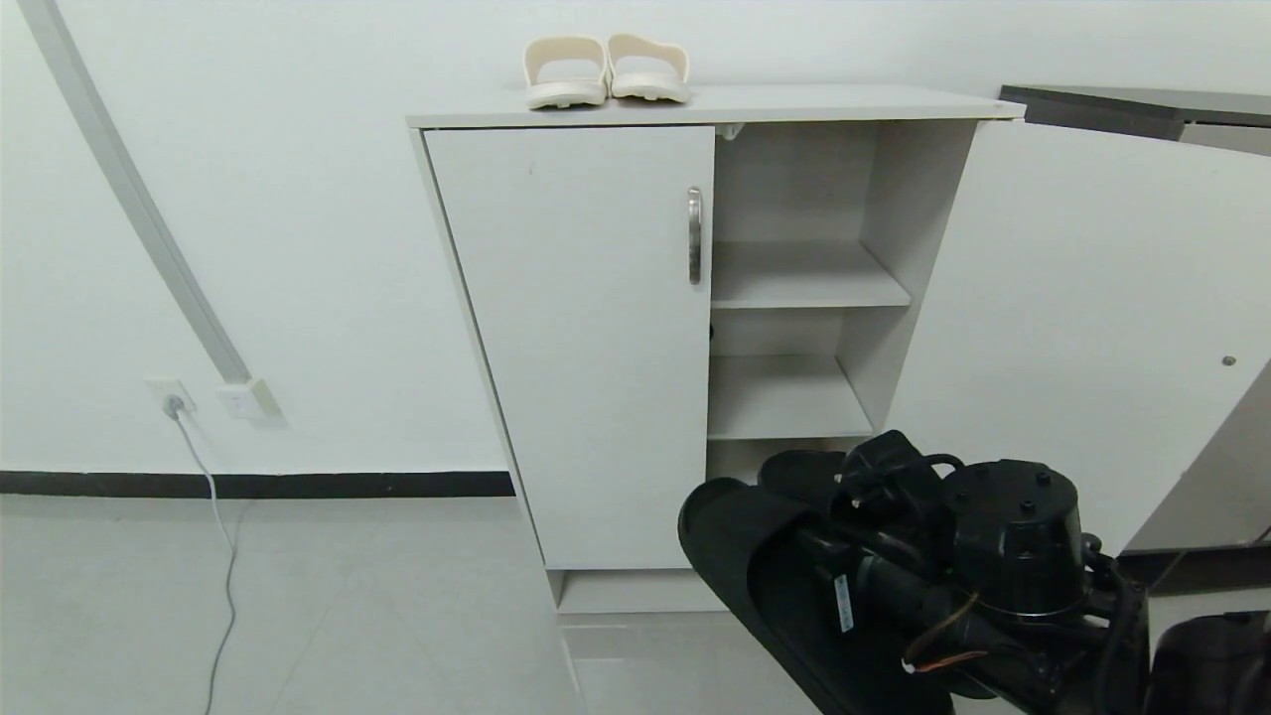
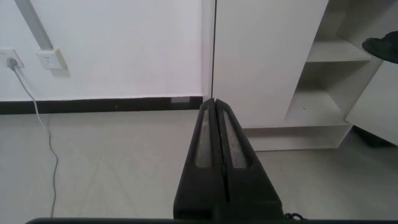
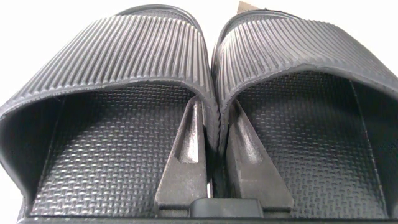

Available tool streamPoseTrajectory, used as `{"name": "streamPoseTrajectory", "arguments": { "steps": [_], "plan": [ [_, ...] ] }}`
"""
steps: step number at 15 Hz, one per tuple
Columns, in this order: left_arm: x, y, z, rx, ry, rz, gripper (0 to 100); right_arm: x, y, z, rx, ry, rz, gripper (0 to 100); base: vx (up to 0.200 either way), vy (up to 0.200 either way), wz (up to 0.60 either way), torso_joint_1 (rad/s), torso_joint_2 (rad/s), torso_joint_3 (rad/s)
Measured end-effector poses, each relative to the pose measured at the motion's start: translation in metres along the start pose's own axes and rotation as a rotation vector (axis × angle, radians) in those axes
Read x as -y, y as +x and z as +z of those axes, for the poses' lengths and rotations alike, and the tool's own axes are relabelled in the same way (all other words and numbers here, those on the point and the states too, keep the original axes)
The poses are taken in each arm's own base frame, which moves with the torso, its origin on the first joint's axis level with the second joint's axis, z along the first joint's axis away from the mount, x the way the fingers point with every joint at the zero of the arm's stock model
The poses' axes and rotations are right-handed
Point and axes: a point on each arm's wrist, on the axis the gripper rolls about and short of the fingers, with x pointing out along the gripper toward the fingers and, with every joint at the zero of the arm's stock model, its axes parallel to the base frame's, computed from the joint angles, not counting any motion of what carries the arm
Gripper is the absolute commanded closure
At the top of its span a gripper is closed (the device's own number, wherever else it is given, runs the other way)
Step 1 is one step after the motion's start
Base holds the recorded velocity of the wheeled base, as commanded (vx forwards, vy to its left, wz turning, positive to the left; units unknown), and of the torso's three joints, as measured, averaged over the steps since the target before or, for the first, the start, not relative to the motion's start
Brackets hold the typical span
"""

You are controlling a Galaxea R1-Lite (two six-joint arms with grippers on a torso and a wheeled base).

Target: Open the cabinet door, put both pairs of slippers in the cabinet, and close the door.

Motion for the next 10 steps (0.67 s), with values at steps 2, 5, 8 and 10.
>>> {"name": "streamPoseTrajectory", "arguments": {
  "steps": [2, 5, 8, 10],
  "plan": [
    [0.000, 0.000, 0.000, 0.000, -0.001, 0.001, 100, -0.003, 0.016, 0.003, 0.017, 0.017, -0.089, 100, 0.000, 0.000, 0.00, 0.000, 0.00, 0.000],
    [0.000, 0.000, 0.000, 0.000, -0.002, 0.000, 100, -0.011, 0.052, 0.018, 0.088, 0.084, -0.269, 100, 0.000, 0.000, 0.00, 0.000, 0.00, 0.000],
    [0.000, 0.000, 0.000, 0.000, -0.002, 0.000, 100, -0.019, 0.087, 0.025, 0.145, 0.128, -0.448, 100, 0.000, 0.000, 0.00, 0.000, 0.00, 0.000],
    [0.000, 0.000, 0.000, 0.000, -0.001, -0.001, 100, -0.019, 0.098, 0.020, 0.142, 0.128, -0.477, 100, 0.000, 0.000, 0.00, 0.000, 0.00, 0.000]
  ]
}}
